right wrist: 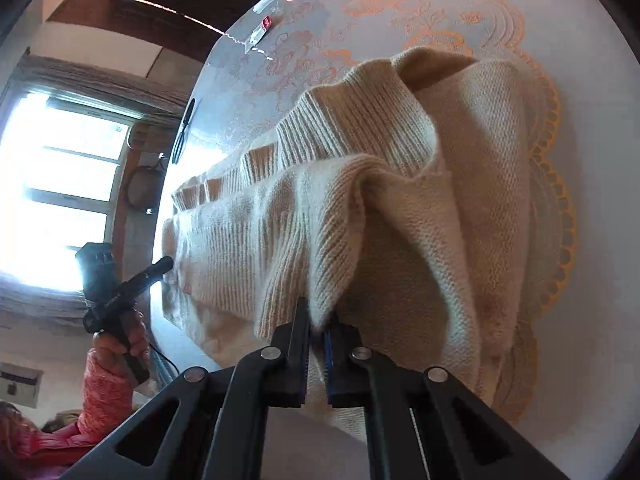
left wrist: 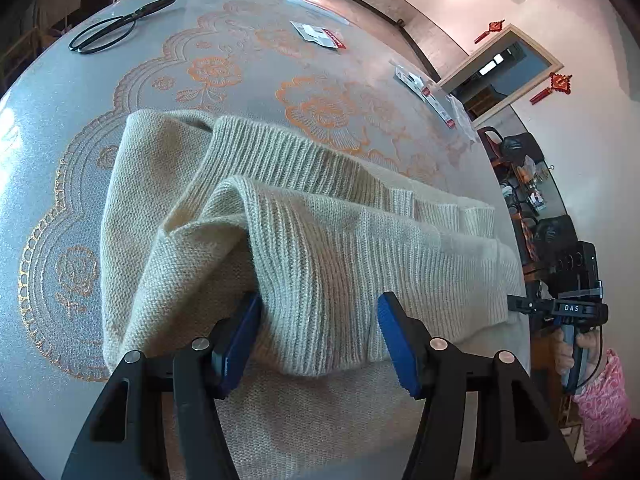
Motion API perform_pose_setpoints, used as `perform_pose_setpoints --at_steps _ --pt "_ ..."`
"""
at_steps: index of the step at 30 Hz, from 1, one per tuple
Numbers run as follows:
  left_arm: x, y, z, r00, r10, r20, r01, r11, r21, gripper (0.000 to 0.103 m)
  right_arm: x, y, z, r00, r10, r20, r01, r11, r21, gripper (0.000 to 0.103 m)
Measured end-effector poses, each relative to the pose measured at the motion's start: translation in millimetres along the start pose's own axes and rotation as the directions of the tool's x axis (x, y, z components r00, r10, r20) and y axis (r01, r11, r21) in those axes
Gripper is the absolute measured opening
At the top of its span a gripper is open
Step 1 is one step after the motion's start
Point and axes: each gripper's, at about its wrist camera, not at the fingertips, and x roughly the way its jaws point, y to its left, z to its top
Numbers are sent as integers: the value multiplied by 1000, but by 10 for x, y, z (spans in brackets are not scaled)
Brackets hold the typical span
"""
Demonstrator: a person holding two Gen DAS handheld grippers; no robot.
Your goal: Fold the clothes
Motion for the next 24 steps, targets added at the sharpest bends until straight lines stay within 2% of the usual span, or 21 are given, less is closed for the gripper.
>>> perform_pose_setpoints --at_steps 2,4,7,11,15,18,19,20,22,24 --pt "-54 64 49 996 -85 -1 85 994 -63 46 -42 -25 37 996 83 12 -83 995 46 3" --pt "-127 130 136 989 -145 26 147 981 -125 44 -128 -35 125 988 146 47 -150 985 82 3" --pt "-209 144 321 991 -115 69 124 982 -139 44 -230 -75 304 974 200 103 -212 968 132 3" --pt "-132 208 538 992 -62 109 83 977 -195 44 -289 -244 594 954 223 201 -266 938 223 3" --pt "-14 331 652 989 -34 142 73 958 -279 44 -243 -372 860 935 219 281 -297 914 275 3" --pt "46 360 650 987 6 159 38 961 -273 44 -135 -471 1000 916 207 344 -321 892 319 9" --pt "27 375 645 985 17 173 31 962 -270 46 -88 -504 1032 926 175 335 -289 899 328 13" --pt "5 391 641 982 28 188 23 964 -267 47 -40 -537 1063 935 141 325 -254 907 337 24" --pt "-72 444 636 972 52 228 13 961 -276 49 35 -531 1091 948 69 310 -175 928 328 25" --pt "-199 558 647 955 77 288 22 946 -324 56 -4 -487 1072 938 51 342 -164 937 310 26"
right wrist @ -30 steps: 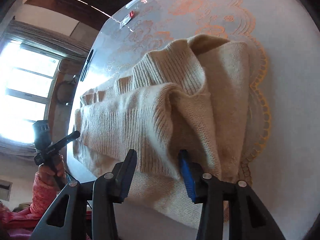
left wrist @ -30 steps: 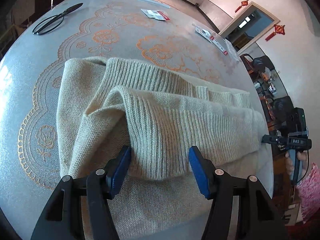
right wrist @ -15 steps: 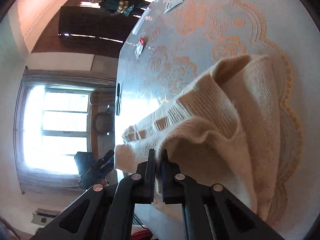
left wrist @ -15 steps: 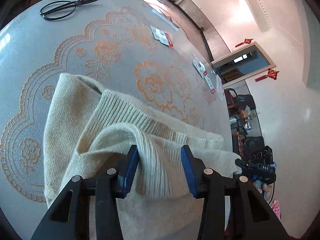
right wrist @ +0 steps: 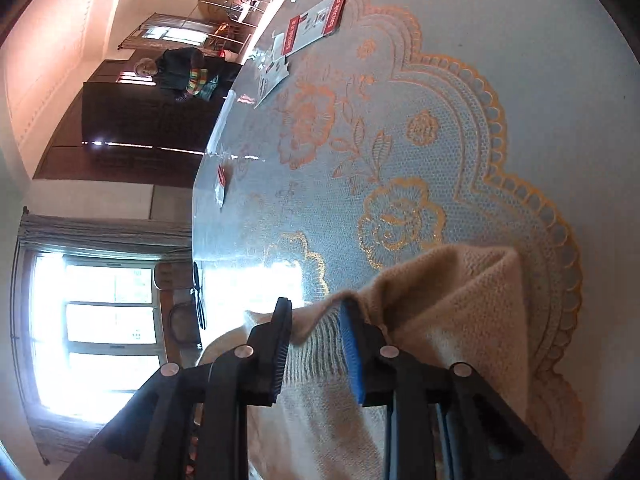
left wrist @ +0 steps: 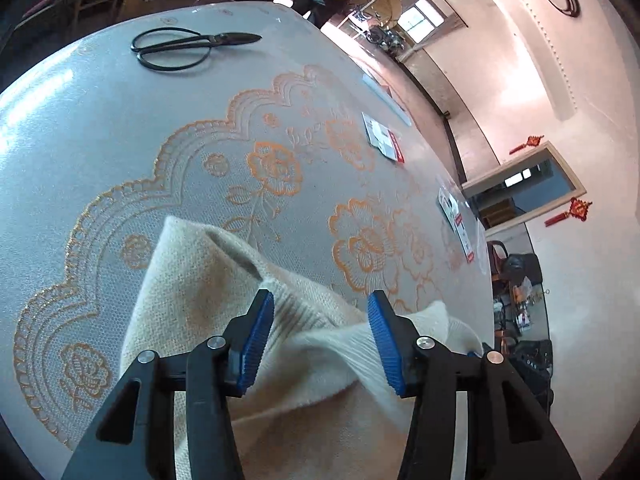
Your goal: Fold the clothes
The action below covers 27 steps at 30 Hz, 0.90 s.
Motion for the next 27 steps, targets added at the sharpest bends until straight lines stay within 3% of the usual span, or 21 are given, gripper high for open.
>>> perform_pose_setpoints --at_steps 1,3,5,7,9,11,13,15,16,19,21,22,25,26,27 --pt "-63 56 43 1000 5 29 -4 1000 -28 57 -39 32 -11 1000 -2 21 2 1000 -15 27" --pt "-188 128 111 997 21 74 -16 998 -56 57 -174 170 -61 995 -84 58 89 991 -96 32" --pt "-325 83 86 994 39 102 -39 999 1 57 -250 430 -230 981 -174 85 190 949 -251 33" --pt "-436 -86 -48 993 37 110 -51 991 127 57 -263 744 -545 961 -256 106 276 855 -439 33" --pt "-467 -351 -315 997 6 82 -30 953 300 57 -280 974 -942 947 -294 131 311 728 -612 33" --pt "-435 -567 -638 1000 -9 19 -1 888 460 57 -245 1062 -1312 936 -318 148 324 620 -715 33" --pt "-288 -725 -925 999 31 -13 -18 812 583 57 -208 1070 -1647 924 -339 176 342 528 -777 33" --pt "-93 -734 -1091 994 103 -23 -64 761 645 57 -180 937 -1849 900 -391 191 373 463 -804 32" --pt "-23 -687 -1103 990 144 -9 -104 756 646 57 -129 886 -1913 883 -424 202 393 432 -812 32" --pt "8 -443 -1014 973 220 64 -214 776 594 57 -41 673 -2054 816 -519 254 462 321 -827 32" --pt "-84 -253 -908 952 269 143 -303 781 547 57 -103 506 -2120 792 -559 246 475 311 -823 32" --pt "-147 -119 -863 943 292 158 -331 797 505 57 -136 423 -2153 779 -579 240 481 307 -821 32" --pt "-336 283 -727 912 362 195 -410 833 372 58 -373 230 -2256 802 -555 222 476 368 -799 32" --pt "-405 407 -699 908 370 194 -416 847 330 60 -444 181 -2286 805 -551 221 479 381 -791 33" --pt "-484 514 -700 920 351 176 -389 873 294 60 -498 148 -2307 803 -555 218 482 389 -786 33"
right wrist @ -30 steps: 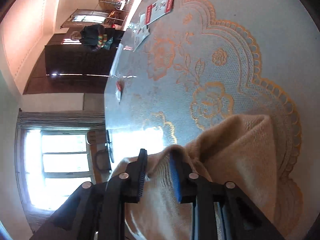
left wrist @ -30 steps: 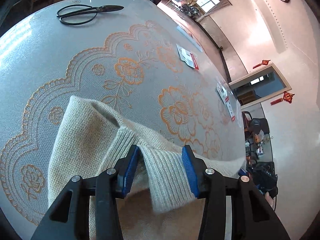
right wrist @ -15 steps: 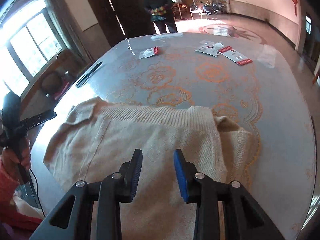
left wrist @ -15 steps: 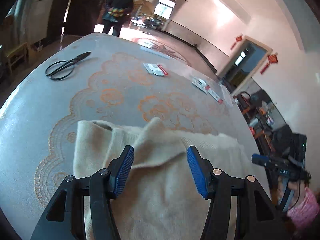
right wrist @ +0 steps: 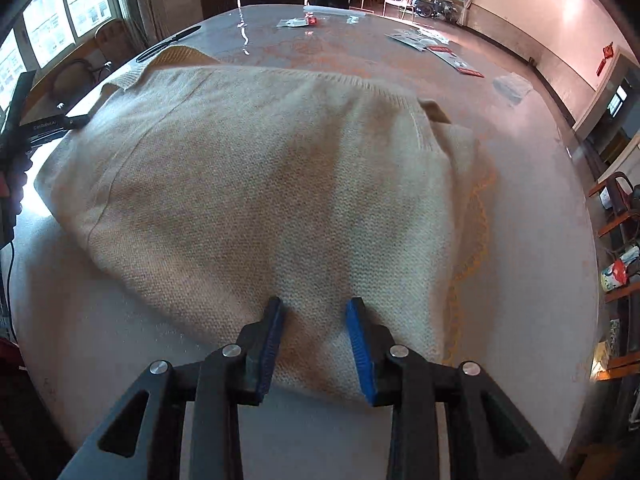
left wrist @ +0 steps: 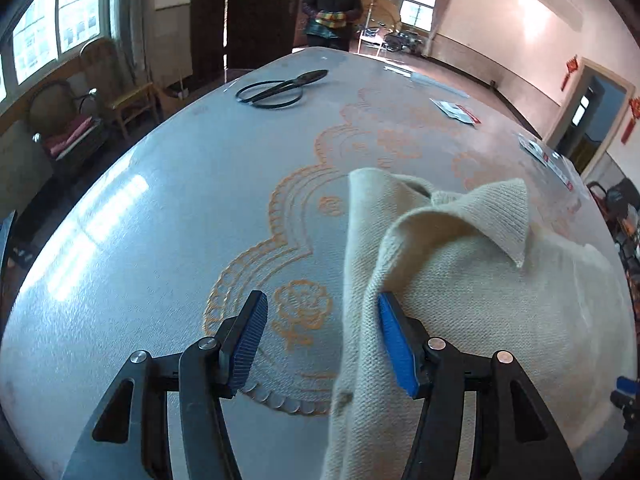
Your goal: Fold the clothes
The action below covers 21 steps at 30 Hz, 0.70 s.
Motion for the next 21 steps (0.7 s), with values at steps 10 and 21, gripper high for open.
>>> perform_pose_setpoints --at_steps 10,21 --pt "-374 -662 -24 974 -218 60 205 964 169 58 -256 158 555 990 -64 130 73 995 -69 33" --pt "-279 -745 -547 995 -68 -74 91 919 384 58 -71 -5 -65 999 -37 -12 38 999 23 35"
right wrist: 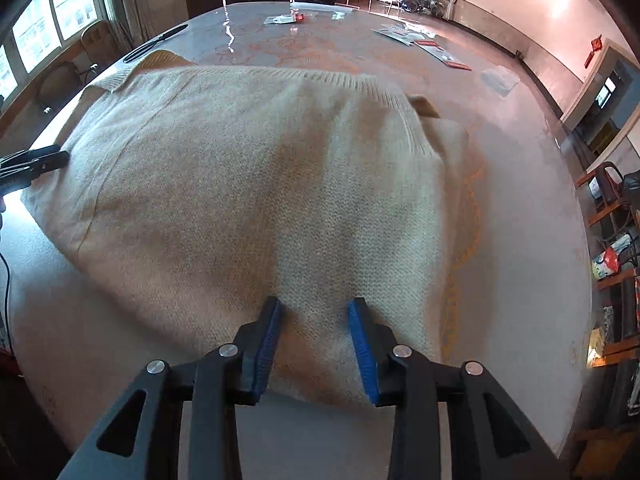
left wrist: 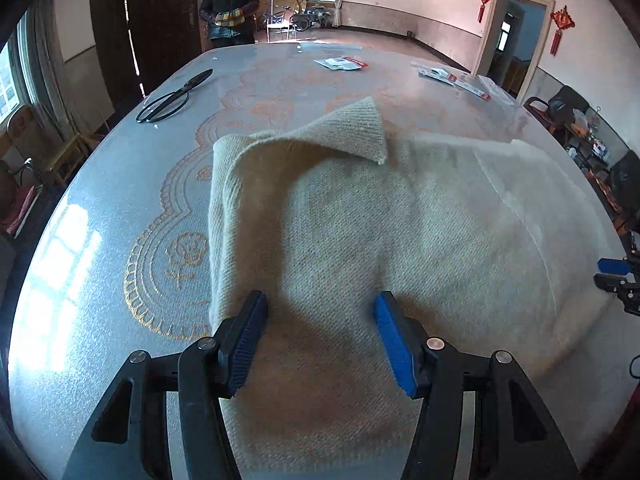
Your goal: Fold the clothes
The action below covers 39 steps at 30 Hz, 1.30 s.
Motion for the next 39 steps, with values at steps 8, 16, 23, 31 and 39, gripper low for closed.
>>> perform_pose_setpoints --at_steps 8,16,23,31,39 --pt "-34 -189 510 989 -131 63 133 991 -15 58 -285 150 645 994 13 112 -5 997 -73 35" --pt "546 -226 999 997 -54 47 59 991 -116 58 290 687 1459 984 -8 176 45 978 -205 35" --pt "606 479 844 992 114 58 -95 962 -255 66 383 -238 1186 983 9 184 -17 999 42 33" --pt "238 733 727 982 154 109 -102 920 -379 69 58 -922 841 970 -105 218 26 942 336 38" --pt "170 -310 794 984 70 162 -67 997 -25 69 101 403 967 968 36 248 -10 994 -107 35"
